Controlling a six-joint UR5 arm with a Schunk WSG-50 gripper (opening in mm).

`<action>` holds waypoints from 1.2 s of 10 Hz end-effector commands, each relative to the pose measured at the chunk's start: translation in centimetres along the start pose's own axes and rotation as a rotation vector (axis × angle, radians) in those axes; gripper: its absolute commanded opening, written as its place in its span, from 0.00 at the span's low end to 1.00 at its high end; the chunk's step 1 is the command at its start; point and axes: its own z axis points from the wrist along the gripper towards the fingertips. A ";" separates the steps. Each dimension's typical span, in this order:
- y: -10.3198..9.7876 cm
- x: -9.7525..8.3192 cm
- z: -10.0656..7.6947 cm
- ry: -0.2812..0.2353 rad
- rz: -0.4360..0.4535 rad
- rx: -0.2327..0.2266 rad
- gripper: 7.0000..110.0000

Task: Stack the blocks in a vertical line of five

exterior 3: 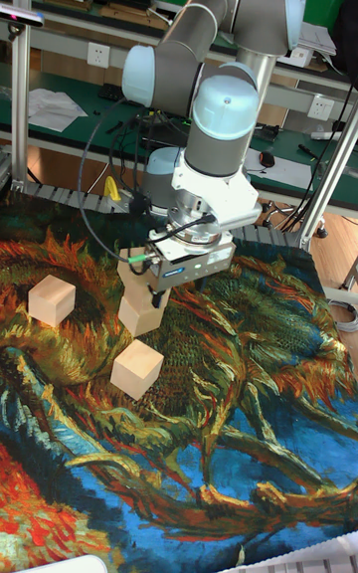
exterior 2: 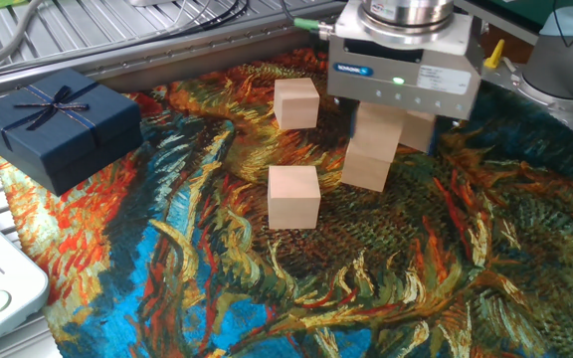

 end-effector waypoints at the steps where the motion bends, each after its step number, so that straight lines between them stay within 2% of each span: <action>1: 2.8 -1.0 0.5 -0.027 0.027 -0.060 0.79; 5: 4.0 1.2 1.2 0.059 0.057 -0.064 0.79; 6: 3.9 2.2 1.1 0.096 0.060 -0.057 0.79; 7: 3.5 2.5 1.1 0.110 0.062 -0.043 0.79; 12: 3.5 2.7 1.1 0.118 0.063 -0.041 0.79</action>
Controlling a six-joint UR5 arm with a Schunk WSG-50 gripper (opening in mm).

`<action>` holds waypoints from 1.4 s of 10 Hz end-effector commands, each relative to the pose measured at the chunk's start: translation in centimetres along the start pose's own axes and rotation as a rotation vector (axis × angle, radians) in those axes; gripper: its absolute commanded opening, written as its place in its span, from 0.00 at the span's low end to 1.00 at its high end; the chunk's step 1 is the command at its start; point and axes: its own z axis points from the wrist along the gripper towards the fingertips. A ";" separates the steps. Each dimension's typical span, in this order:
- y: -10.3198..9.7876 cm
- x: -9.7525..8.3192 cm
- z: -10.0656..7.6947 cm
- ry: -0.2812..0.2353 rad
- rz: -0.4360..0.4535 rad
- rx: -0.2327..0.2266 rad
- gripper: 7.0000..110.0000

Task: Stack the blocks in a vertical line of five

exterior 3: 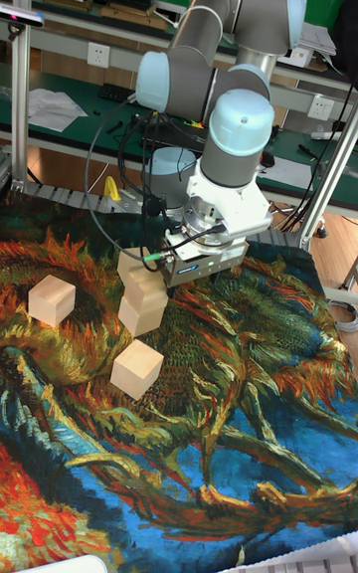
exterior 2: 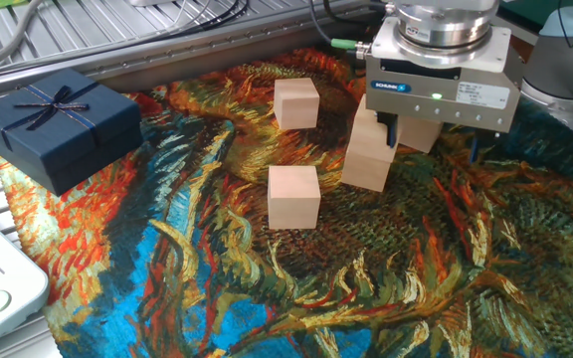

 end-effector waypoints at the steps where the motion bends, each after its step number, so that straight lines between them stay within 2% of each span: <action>1: 0.0 0.2 -0.1 0.010 0.005 -0.001 0.79; 9: 0.2 -0.2 -0.2 -0.005 0.003 -0.006 0.79; 11: 0.7 -0.6 -0.3 -0.013 0.009 -0.014 0.79; 13: 2.0 -0.9 -0.3 -0.022 0.025 -0.040 0.79; 14: 2.6 -0.5 -0.1 -0.012 0.031 -0.037 0.79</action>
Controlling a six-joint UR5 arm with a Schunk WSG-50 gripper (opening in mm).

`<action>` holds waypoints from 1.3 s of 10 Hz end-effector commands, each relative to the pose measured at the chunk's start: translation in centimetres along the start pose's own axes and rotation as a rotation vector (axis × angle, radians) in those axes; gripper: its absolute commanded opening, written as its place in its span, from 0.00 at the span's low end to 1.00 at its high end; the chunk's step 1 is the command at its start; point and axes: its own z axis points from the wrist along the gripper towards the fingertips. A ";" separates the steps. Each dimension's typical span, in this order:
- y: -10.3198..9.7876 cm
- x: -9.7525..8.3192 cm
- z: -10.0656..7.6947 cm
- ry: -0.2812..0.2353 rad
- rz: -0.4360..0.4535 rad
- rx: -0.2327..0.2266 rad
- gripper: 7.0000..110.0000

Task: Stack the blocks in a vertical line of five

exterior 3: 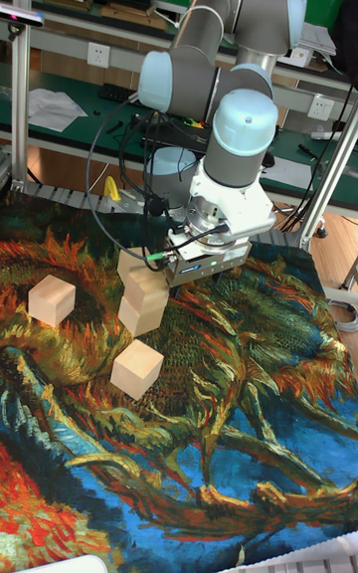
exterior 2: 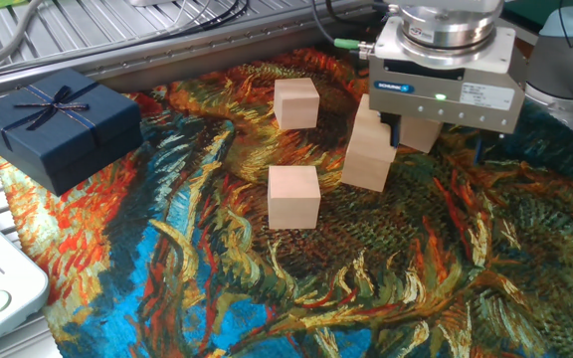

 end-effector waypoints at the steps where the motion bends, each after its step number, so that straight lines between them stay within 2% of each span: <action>1: 1.8 0.3 0.2 0.002 0.017 -0.021 0.79; 3: 2.9 1.6 -0.2 0.023 -0.017 -0.031 0.79; 5: 3.0 3.3 -0.9 0.047 -0.038 0.001 0.79; 6: 3.0 3.8 -0.9 0.046 -0.048 0.010 0.79; 8: 3.1 3.7 0.4 -0.001 -0.085 0.003 0.79; 10: 1.9 4.4 0.8 -0.004 -0.133 0.029 0.79; 13: 0.3 5.4 1.4 -0.002 -0.169 0.041 0.79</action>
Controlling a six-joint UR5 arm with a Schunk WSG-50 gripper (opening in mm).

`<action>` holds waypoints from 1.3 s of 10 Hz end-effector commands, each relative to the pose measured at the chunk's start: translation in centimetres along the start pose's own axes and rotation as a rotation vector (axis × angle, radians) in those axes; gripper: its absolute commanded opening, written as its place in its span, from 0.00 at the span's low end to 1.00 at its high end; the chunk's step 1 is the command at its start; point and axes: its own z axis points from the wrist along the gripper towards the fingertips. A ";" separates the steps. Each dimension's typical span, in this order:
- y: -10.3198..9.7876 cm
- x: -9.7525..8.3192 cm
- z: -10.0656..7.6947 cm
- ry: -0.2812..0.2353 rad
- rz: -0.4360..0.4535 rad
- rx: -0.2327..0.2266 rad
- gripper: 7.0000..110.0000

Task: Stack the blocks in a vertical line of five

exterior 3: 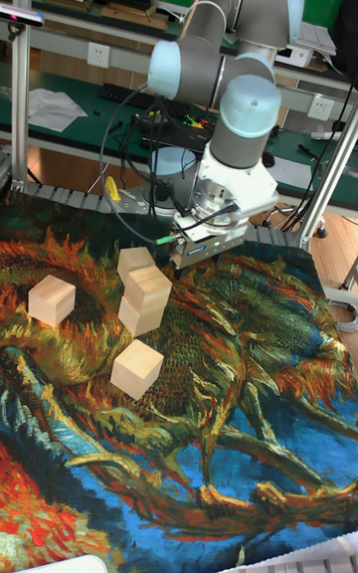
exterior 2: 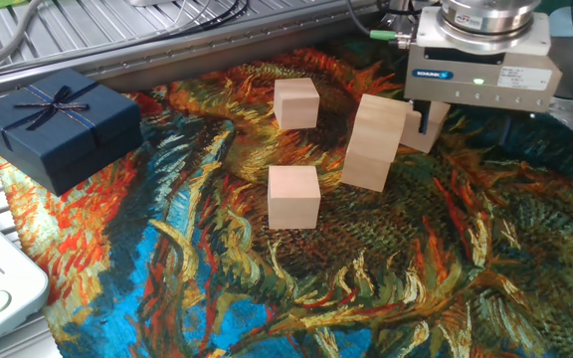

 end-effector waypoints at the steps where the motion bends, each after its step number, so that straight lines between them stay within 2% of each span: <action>1: -0.8 0.5 0.5 -0.017 -0.032 0.006 0.79; 11: -2.0 0.8 0.9 -0.017 -0.028 0.050 0.79; 13: -1.6 0.6 1.0 -0.025 -0.025 0.040 0.79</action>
